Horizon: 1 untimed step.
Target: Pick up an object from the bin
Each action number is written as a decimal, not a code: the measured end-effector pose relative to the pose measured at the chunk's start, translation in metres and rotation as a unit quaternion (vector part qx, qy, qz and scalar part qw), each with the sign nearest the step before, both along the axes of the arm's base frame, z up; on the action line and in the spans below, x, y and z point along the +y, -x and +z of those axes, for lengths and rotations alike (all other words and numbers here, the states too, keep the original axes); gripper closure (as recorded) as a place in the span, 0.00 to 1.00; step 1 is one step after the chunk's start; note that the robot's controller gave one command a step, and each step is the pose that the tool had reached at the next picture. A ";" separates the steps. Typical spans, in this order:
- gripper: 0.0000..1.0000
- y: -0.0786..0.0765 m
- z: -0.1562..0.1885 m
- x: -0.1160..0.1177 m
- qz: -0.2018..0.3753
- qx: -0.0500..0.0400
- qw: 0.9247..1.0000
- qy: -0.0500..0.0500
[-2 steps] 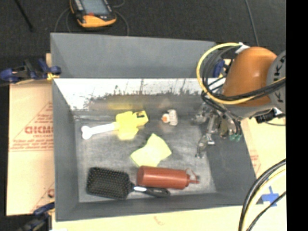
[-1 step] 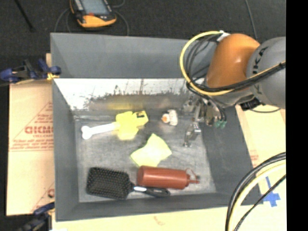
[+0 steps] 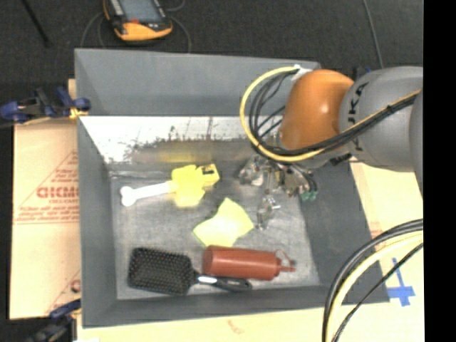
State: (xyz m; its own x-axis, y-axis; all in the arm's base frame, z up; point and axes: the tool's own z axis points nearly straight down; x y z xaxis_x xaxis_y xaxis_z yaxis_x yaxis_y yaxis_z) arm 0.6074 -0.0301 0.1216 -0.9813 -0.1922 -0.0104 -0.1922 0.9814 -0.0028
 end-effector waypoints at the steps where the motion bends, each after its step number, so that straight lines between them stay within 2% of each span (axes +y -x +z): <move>1: 0.00 -0.003 -0.034 0.007 0.168 0.003 0.986 0.001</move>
Offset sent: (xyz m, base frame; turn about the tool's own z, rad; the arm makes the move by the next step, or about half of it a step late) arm -0.0523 0.0323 -0.0516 -0.0220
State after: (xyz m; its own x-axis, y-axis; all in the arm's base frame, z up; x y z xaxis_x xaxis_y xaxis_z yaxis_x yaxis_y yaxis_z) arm 0.6109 -0.0229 0.0874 -0.8628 -0.5055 -0.0044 -0.5055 0.8628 -0.0030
